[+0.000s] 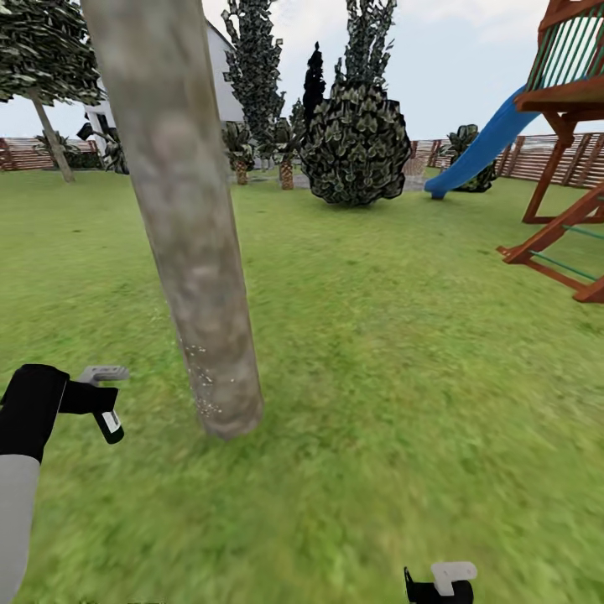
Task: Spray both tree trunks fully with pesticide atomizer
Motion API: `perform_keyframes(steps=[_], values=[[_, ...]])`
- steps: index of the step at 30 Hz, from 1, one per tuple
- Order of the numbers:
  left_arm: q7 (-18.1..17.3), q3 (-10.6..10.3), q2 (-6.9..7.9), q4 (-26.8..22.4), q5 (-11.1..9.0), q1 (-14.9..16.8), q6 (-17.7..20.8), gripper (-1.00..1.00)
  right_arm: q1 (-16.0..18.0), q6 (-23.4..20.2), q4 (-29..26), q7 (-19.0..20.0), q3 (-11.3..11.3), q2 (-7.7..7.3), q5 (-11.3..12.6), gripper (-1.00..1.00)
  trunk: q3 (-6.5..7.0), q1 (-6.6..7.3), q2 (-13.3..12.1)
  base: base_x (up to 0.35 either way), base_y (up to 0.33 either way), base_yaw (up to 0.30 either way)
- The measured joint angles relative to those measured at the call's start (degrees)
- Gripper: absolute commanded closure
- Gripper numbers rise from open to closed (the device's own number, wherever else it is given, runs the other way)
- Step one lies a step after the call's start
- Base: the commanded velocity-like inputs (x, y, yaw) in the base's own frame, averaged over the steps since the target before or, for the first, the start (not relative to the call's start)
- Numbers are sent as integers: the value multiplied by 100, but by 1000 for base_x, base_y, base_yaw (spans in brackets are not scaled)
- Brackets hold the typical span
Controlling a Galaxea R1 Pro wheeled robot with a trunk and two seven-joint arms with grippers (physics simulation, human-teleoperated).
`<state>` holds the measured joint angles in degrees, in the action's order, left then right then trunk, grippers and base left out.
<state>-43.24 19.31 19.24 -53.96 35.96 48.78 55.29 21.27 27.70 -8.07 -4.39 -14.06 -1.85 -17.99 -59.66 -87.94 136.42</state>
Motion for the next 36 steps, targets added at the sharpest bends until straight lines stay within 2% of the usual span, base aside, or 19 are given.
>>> perform_keyframes(steps=[19,26,36], values=[[6,2,1,17,-7,-2,0,100,-1,1,-2,0,0,-9,-3,-100,0,0,0,56,-269,7],[200,-6,2,25,-25,-79,-8,100,0,1,-2,0,0,-1,-3,-100,0,0,0,149,-266,8],[203,-7,1,26,-36,-88,-9,100,0,3,-2,0,0,0,-2,-100,0,0,0,40,-272,239]])
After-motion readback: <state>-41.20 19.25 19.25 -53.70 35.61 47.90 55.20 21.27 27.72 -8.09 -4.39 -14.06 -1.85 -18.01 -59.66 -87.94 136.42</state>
